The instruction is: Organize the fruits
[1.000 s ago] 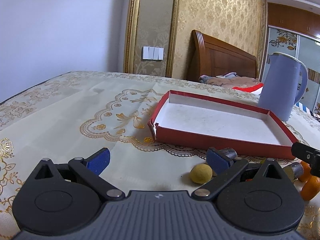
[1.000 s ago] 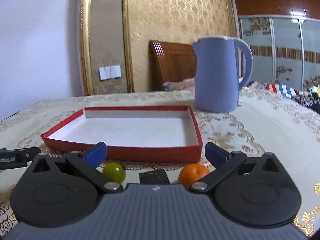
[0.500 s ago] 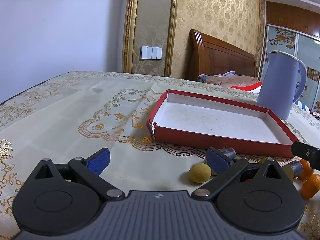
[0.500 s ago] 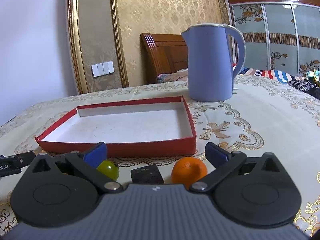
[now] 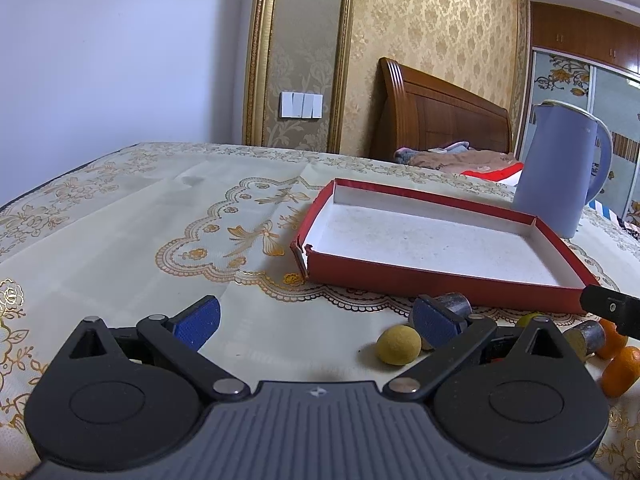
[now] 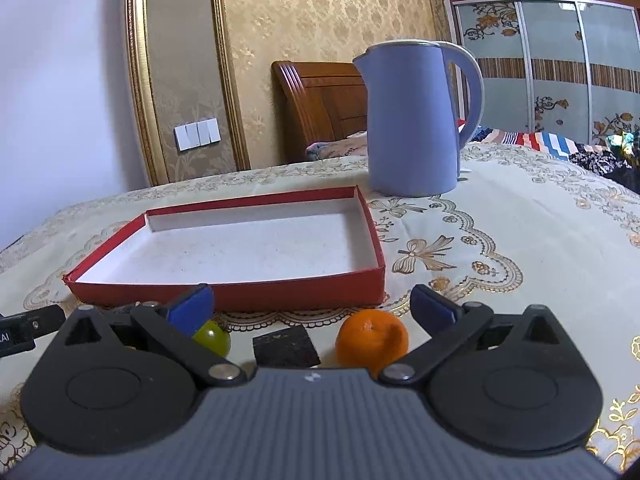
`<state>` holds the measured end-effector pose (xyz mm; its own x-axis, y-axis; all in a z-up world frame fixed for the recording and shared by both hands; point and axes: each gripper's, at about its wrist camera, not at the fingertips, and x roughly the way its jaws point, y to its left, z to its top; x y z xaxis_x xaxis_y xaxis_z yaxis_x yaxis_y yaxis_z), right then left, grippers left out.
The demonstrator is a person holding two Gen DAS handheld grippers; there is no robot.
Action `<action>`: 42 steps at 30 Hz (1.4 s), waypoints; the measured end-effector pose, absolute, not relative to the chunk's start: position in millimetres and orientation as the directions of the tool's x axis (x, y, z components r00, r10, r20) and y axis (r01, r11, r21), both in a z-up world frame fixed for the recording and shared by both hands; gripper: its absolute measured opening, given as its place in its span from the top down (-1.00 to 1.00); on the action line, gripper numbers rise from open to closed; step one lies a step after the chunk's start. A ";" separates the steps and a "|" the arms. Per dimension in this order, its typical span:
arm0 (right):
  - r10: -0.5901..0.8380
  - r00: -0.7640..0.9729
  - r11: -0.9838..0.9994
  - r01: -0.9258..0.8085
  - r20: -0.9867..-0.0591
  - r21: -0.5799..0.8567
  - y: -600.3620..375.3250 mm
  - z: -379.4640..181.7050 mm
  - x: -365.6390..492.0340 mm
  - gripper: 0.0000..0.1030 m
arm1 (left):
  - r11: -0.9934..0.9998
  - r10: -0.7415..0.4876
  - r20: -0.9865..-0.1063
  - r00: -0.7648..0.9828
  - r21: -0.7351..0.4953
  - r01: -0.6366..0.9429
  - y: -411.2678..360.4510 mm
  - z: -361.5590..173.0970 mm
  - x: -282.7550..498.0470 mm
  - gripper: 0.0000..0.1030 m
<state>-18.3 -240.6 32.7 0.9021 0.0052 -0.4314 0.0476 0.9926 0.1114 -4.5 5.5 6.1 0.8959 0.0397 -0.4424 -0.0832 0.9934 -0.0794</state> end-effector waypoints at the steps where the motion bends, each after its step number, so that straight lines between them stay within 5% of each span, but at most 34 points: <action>1: 0.005 0.902 0.992 0.049 -0.432 0.113 -240.2 32.7 -18.0 -1.00 | 0.993 0.040 -0.443 0.896 -0.079 -0.084 5.7 6.3 -4.4 -1.00; 26: 0.002 0.880 0.984 0.084 -0.475 0.160 -250.7 28.6 -10.3 -1.00 | 0.994 -0.027 -0.444 0.896 -0.106 -0.023 8.6 13.6 -40.9 -1.00; 42: -0.008 0.879 0.980 0.102 -0.476 0.173 -253.7 27.8 -9.8 -1.00 | 1.000 0.002 -0.506 0.863 0.022 0.011 -10.8 6.5 -63.9 -1.00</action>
